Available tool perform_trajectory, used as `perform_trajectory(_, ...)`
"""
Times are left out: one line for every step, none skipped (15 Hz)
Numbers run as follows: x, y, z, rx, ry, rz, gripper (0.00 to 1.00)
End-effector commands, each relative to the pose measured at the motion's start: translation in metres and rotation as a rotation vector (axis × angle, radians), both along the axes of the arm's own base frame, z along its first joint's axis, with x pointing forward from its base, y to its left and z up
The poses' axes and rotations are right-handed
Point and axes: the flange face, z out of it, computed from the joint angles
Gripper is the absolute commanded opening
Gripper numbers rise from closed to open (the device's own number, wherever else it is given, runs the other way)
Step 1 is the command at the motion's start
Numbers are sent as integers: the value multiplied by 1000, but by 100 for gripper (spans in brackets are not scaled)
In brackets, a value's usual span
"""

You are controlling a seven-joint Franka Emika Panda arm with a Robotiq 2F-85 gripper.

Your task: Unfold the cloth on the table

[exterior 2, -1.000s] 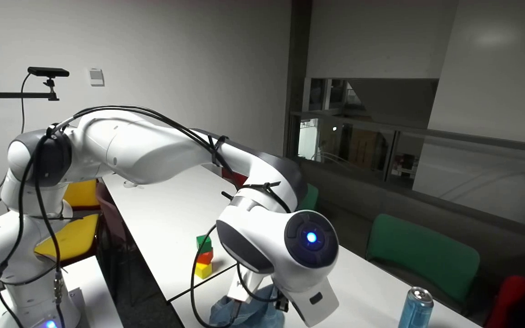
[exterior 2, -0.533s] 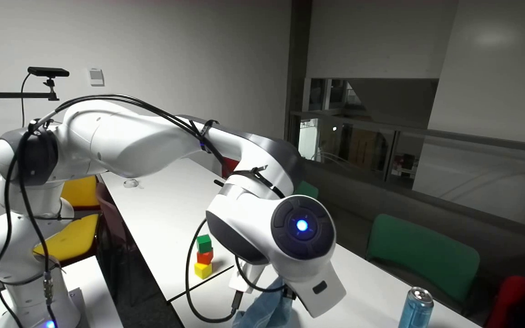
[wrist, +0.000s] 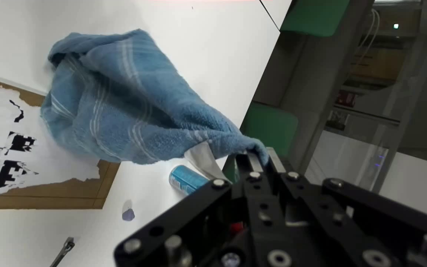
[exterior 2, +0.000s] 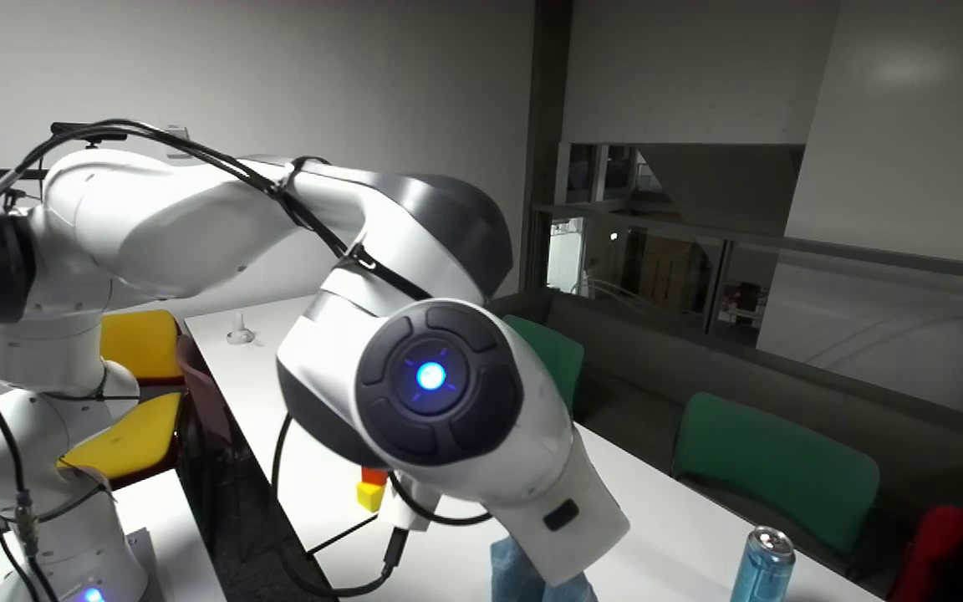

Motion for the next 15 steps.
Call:
perform_trajectory(-27,6,27,-26,-81,-34,2)
perform_trajectory(-32,6,32,-29,-90,-42,2)
perform_trajectory(-35,5,35,-32,-98,-50,2)
perform_trajectory(-38,6,39,-35,-103,-56,2)
perform_trajectory(-39,6,41,-37,-104,-62,2)
perform_trajectory(-41,6,44,-39,-105,-67,2)
perform_trajectory(-43,5,45,-42,-107,-70,2)
perform_trajectory(-46,5,47,-44,-110,-74,2)
perform_trajectory(-50,5,50,-47,-115,-80,2)
perform_trajectory(-54,5,52,-50,-119,-87,2)
perform_trajectory(-61,5,56,-54,-125,-99,2)
perform_trajectory(-68,4,59,-58,-133,-111,2)
perform_trajectory(-78,3,62,-61,-143,-125,2)
perform_trajectory(-88,4,66,-63,-156,-141,2)
perform_trajectory(-98,5,70,-66,-170,-155,2)
